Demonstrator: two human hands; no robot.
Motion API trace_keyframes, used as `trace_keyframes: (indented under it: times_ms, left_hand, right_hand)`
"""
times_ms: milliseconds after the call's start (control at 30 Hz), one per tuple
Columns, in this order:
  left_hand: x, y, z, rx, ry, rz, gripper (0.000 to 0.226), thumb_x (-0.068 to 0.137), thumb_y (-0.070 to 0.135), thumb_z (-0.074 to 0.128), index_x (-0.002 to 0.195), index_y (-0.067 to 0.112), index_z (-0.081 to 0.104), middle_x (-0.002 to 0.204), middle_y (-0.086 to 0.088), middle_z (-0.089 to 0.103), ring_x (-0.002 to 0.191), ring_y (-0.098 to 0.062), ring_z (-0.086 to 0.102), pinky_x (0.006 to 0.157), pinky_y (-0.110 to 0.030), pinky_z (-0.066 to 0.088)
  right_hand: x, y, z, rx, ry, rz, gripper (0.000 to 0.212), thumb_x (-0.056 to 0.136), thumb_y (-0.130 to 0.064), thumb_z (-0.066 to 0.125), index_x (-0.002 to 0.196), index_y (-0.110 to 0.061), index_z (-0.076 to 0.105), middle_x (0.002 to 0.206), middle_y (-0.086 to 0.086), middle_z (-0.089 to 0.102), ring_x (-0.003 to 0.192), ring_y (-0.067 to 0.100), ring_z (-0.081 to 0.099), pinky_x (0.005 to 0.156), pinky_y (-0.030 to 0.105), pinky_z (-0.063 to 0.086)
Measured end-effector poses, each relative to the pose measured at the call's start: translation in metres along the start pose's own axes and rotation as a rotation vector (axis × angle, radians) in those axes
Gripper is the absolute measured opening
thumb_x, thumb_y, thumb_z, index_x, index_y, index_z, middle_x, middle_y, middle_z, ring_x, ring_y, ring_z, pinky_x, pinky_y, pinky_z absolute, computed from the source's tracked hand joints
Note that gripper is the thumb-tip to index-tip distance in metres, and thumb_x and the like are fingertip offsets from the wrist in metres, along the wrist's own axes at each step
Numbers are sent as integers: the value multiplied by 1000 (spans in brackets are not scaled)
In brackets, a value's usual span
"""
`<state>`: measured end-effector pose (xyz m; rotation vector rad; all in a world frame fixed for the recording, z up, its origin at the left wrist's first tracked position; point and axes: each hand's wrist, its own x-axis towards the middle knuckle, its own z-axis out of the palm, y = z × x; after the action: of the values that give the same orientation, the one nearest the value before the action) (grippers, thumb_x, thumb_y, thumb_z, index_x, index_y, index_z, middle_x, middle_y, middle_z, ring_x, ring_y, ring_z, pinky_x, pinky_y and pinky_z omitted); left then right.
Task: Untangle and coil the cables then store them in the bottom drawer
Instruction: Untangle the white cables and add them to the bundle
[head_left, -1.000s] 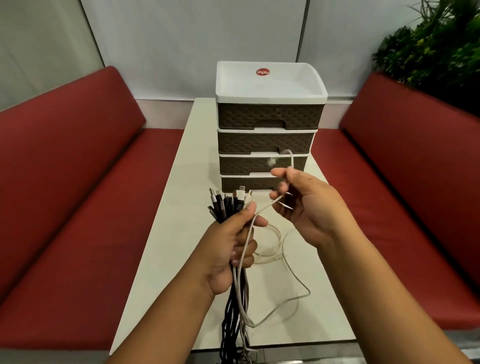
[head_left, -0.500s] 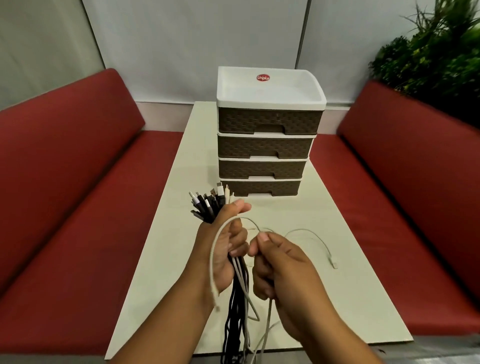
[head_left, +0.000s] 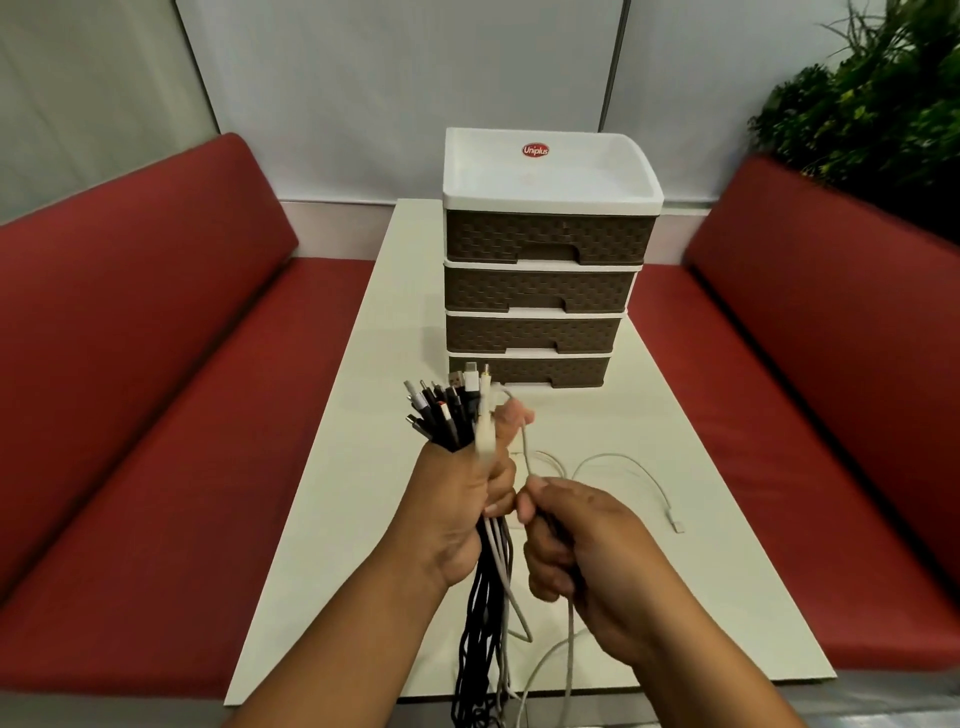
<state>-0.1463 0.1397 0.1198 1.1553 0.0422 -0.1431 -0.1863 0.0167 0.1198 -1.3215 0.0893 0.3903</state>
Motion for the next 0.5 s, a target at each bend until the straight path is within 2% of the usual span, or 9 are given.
trace_keyframes:
  times_ms: [67,100,167,233,300,367,433,500]
  left_hand:
    - [1,1,-2,-29,39,10,22,83,39,66,75,19,70,49,7,21,42,-8,15,41,-20,16]
    - [1,2,-3,-48,45,3,23,82,39,67,70,20,69,49,7,19,42,-8,15,39,-19,17]
    - [0,3,-4,-58,38,-13,23,80,38,68,70,17,68,49,6,19,40,-7,16,39,-18,16]
    - [-2,3,-2,-20,21,-36,26,78,38,69,76,12,66,49,5,21,39,-6,18,40,-19,14]
    - [-4,4,1,18,-21,-53,32,76,39,71,83,8,64,50,5,22,40,-7,18,44,-22,12]
    - [-7,5,5,36,-82,-60,37,76,39,71,90,6,63,48,7,22,41,-8,16,46,-25,10]
    - [-10,6,6,63,-134,-44,35,79,37,69,92,6,61,47,9,26,40,-7,16,44,-23,11]
    - [-10,6,5,81,-166,-28,33,80,33,67,96,5,57,49,8,29,39,-5,19,41,-19,15]
  right_hand:
    - [-1,-1,-2,-233,3,0,36,101,-27,43,76,-7,58,49,7,38,42,21,39,49,27,38]
    - [0,-3,-4,-365,24,-23,38,100,-35,46,78,-9,62,54,7,51,48,21,51,55,29,45]
    - [3,-10,-6,-587,156,-162,40,89,-58,51,85,-22,67,76,-5,69,71,13,66,73,35,55]
    - [7,-23,-9,-567,304,-339,37,82,-68,57,89,-33,67,88,-12,71,82,10,67,78,37,56]
    - [12,-39,-6,-442,286,-387,32,83,-60,61,88,-29,69,87,-8,72,81,10,68,75,32,55]
    - [14,-52,1,-432,255,-376,28,87,-46,63,84,-20,71,76,-5,72,72,7,67,69,26,51]
    - [16,-57,4,-403,249,-365,23,89,-33,66,83,-11,70,67,-3,67,65,8,63,66,25,50]
    - [18,-58,3,-274,215,-316,11,87,-20,69,88,-9,70,71,3,66,67,14,61,69,29,50]
